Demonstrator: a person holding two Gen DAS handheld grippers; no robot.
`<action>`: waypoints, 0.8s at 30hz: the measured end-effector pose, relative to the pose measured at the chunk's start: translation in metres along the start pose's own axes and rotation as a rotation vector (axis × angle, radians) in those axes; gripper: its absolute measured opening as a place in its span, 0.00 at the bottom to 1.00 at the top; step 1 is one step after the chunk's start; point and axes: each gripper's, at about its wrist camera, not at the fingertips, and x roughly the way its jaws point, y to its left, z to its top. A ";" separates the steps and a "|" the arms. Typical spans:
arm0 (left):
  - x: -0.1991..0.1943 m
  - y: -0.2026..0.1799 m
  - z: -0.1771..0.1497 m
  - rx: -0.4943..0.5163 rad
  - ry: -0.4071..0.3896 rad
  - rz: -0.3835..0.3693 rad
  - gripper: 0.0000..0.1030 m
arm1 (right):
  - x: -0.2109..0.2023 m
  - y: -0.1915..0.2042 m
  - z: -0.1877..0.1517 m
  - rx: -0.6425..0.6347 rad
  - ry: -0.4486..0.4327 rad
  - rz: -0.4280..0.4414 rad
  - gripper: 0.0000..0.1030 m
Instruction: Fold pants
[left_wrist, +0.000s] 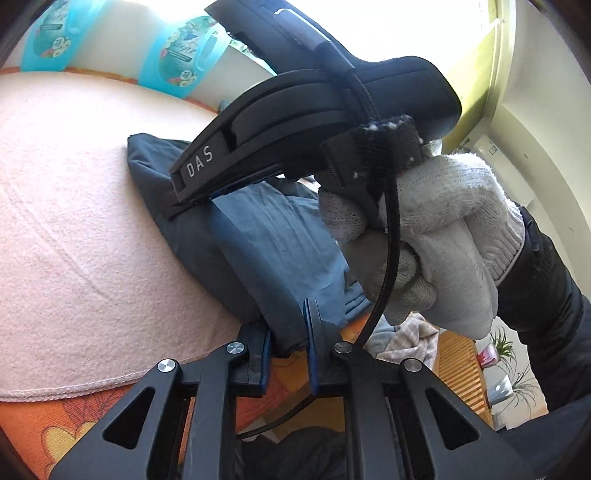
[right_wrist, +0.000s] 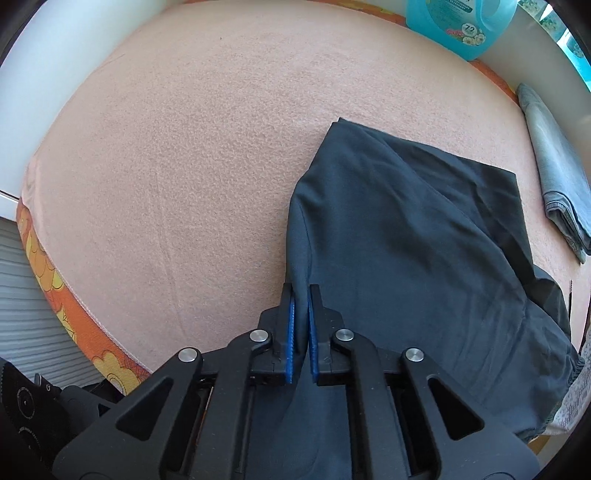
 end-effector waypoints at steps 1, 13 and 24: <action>0.000 -0.004 0.002 0.013 0.000 -0.005 0.11 | -0.010 -0.006 -0.005 0.013 -0.026 0.006 0.05; 0.061 -0.074 0.051 0.208 0.050 -0.125 0.11 | -0.107 -0.136 -0.069 0.252 -0.261 0.035 0.03; 0.207 -0.159 0.053 0.351 0.248 -0.231 0.11 | -0.116 -0.315 -0.179 0.516 -0.325 -0.029 0.03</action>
